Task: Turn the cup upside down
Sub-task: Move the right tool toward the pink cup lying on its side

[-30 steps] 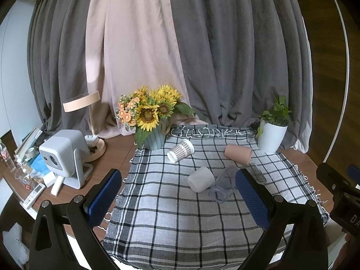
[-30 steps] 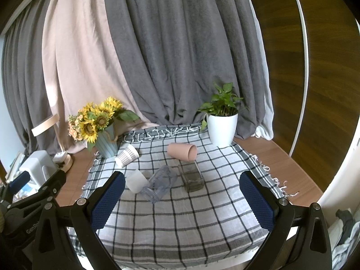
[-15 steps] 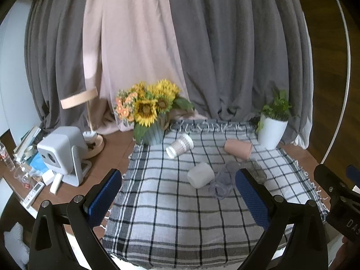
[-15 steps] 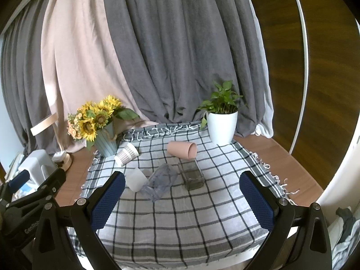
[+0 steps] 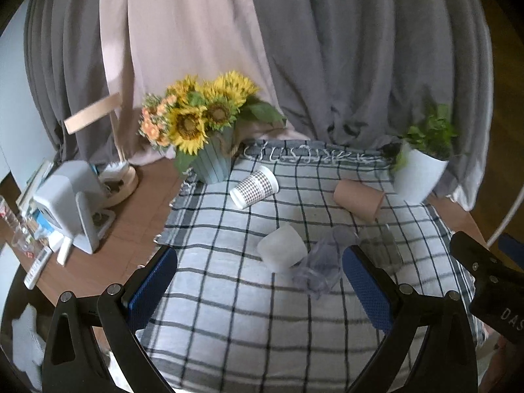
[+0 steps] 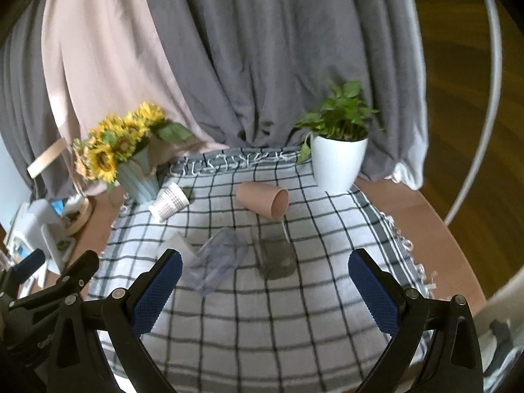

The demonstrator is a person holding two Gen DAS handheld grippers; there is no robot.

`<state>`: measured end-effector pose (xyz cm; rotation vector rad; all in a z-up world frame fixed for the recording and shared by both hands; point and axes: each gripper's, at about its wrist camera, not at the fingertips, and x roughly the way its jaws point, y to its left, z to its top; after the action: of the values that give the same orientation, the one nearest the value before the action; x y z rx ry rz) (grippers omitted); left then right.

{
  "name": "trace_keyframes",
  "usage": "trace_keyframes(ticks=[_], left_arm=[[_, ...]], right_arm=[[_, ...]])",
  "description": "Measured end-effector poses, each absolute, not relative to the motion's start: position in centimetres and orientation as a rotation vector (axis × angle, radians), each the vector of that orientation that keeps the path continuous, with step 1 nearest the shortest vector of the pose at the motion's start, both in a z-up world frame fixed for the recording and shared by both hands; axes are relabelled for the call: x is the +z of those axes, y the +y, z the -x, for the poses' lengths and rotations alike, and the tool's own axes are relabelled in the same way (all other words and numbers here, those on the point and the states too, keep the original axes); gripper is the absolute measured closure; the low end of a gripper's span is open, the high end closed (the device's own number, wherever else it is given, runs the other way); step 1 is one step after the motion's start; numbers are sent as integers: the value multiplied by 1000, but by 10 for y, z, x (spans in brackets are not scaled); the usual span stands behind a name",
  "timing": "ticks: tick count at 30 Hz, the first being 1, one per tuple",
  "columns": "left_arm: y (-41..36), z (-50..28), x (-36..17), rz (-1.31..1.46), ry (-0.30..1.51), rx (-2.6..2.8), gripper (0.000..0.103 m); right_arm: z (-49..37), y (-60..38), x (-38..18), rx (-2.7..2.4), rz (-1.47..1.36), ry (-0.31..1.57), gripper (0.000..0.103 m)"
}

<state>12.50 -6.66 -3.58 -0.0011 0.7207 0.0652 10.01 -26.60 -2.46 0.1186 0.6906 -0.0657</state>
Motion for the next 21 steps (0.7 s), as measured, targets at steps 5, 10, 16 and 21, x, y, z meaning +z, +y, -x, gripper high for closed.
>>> trace_keyframes(ticks=[5,10,16,21], left_arm=[[-87,-177,-50,31,787,134,0],[-103,-224,-65,55,824,207,0],[-111,-276,-93,73,925,263,0],[-113,-308,-118,69,1005,296,0]], right_arm=[[-172,-288,-37,8,-82,769,1],[-236,-297,-49,75,-18,833,1],[-317,-302,-78,162,42,982,1],[-368,-295,-108,229,89,1092,1]])
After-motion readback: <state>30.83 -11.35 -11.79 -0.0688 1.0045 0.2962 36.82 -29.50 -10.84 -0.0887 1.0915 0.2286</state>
